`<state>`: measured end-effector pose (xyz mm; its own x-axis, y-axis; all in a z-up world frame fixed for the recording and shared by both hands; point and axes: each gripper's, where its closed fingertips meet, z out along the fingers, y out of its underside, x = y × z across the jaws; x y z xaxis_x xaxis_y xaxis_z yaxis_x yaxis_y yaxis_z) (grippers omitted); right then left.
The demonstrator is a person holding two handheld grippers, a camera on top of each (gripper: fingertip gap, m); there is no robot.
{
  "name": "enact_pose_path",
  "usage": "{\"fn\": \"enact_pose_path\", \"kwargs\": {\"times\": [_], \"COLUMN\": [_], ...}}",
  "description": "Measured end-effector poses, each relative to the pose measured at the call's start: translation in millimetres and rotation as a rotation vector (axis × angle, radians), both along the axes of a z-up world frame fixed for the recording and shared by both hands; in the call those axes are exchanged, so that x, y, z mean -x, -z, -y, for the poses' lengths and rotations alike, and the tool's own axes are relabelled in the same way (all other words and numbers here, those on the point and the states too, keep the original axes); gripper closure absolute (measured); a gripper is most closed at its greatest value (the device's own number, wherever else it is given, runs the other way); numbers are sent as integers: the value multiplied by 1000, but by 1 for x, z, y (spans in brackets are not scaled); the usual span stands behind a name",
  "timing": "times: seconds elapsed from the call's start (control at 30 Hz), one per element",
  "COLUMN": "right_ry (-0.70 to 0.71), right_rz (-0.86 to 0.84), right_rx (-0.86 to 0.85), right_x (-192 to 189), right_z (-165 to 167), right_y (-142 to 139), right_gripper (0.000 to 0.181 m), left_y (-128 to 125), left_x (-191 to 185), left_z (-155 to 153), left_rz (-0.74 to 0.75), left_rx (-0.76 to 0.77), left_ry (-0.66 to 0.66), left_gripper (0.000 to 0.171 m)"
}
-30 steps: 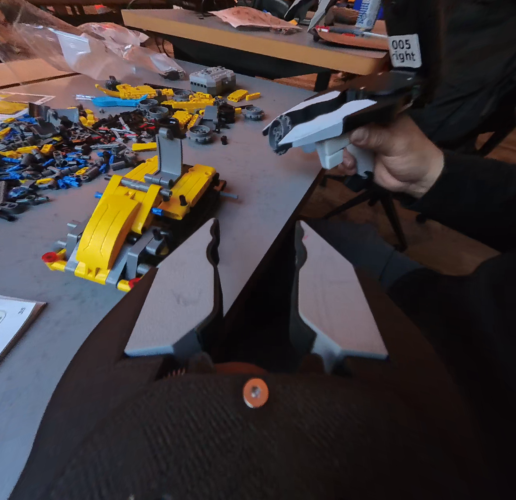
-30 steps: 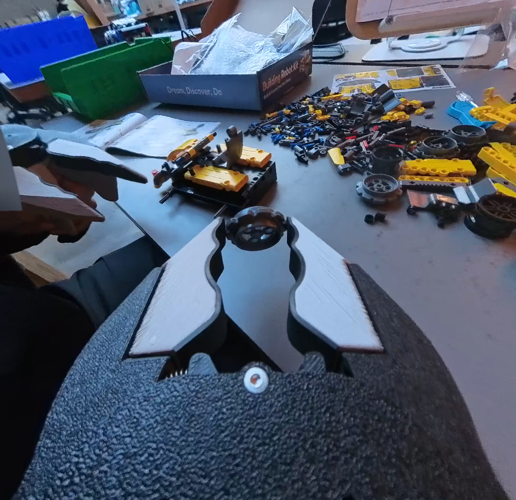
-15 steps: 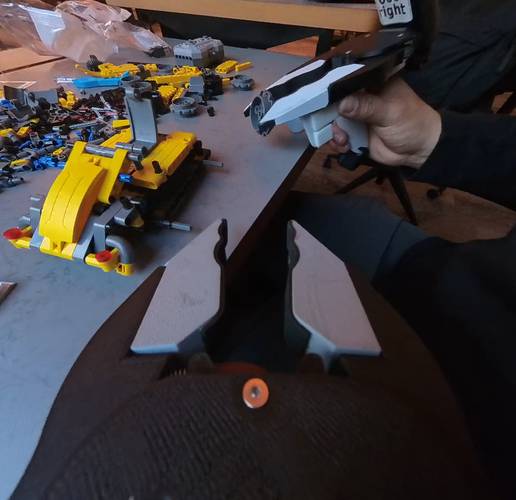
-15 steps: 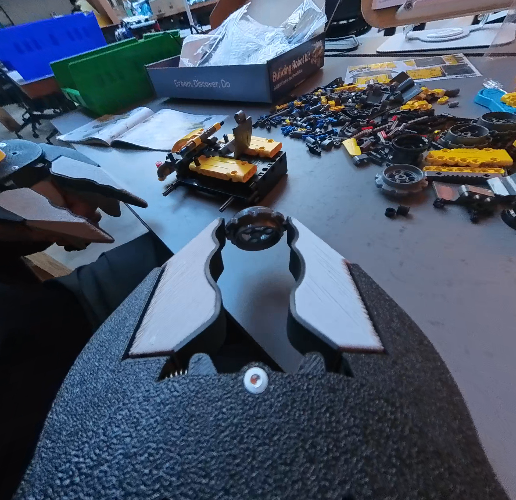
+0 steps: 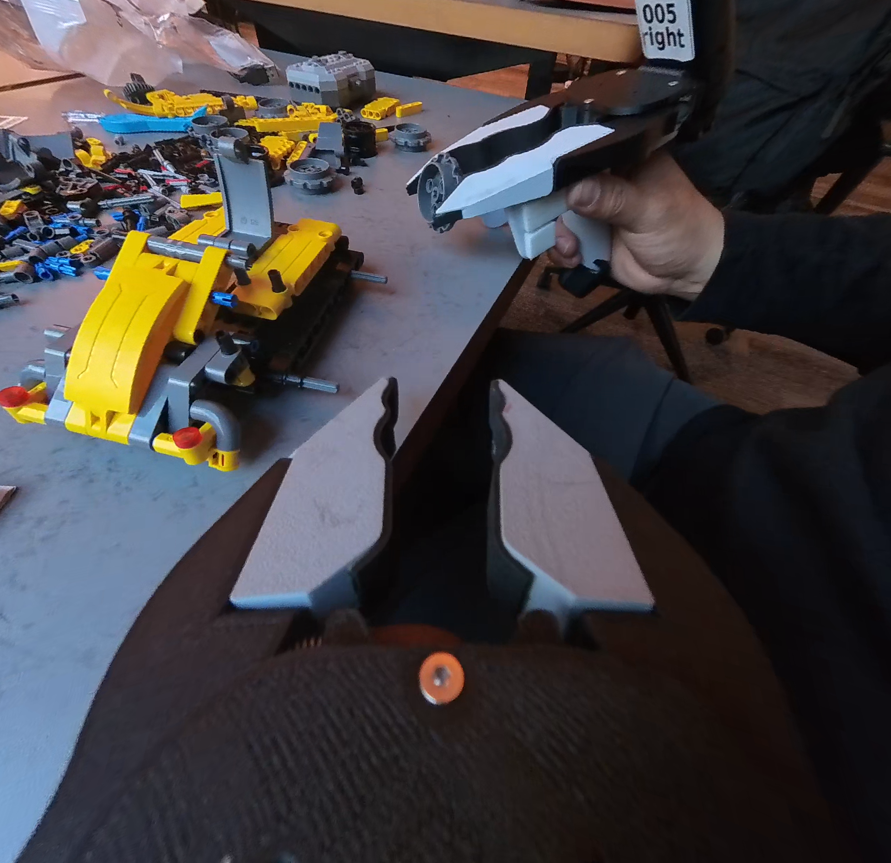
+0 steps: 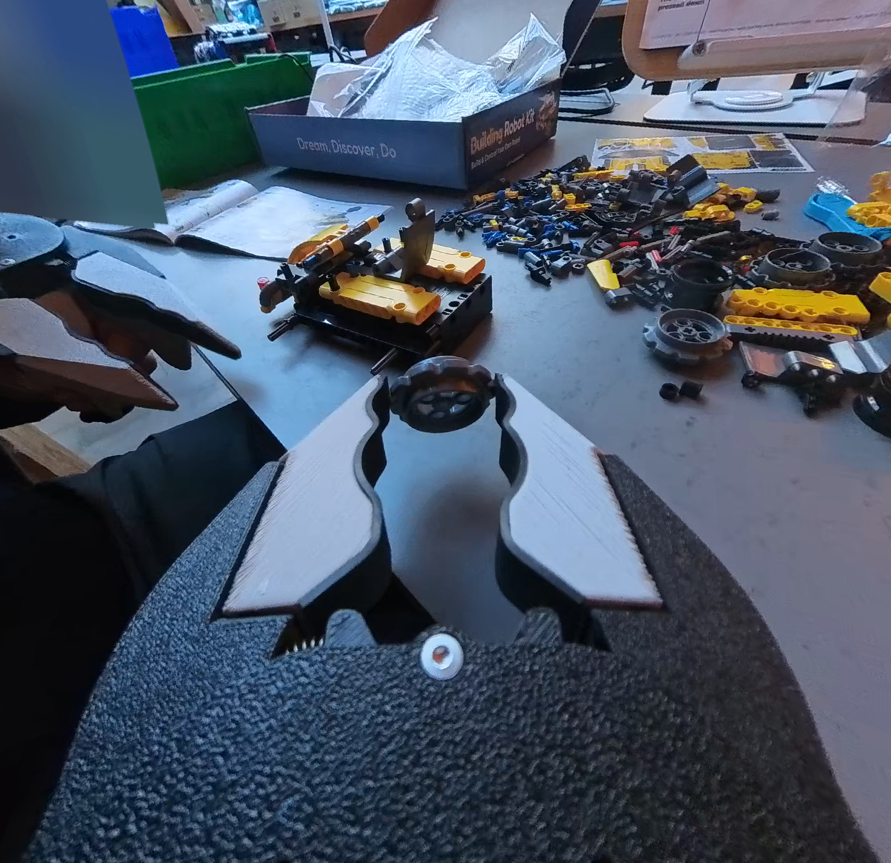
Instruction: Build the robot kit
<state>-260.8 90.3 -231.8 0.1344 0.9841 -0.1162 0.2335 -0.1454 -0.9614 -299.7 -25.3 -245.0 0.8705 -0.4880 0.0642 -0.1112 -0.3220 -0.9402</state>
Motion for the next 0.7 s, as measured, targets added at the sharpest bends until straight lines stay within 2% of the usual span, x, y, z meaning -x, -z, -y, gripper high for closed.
{"fn": "enact_pose_path", "kwargs": {"times": [0.33,0.7], "right_ry": [-5,-24], "right_rz": [-26,-30], "right_rx": [17,47], "right_x": [-1,0], "right_z": [0,7], "right_y": [-2,-3], "right_gripper": [138,138], "left_y": [3,5], "left_x": [1,-2], "left_z": [-4,-4], "left_rz": [42,-11], "left_rx": [35,24], "left_ry": [2,7], "left_gripper": [138,140]}}
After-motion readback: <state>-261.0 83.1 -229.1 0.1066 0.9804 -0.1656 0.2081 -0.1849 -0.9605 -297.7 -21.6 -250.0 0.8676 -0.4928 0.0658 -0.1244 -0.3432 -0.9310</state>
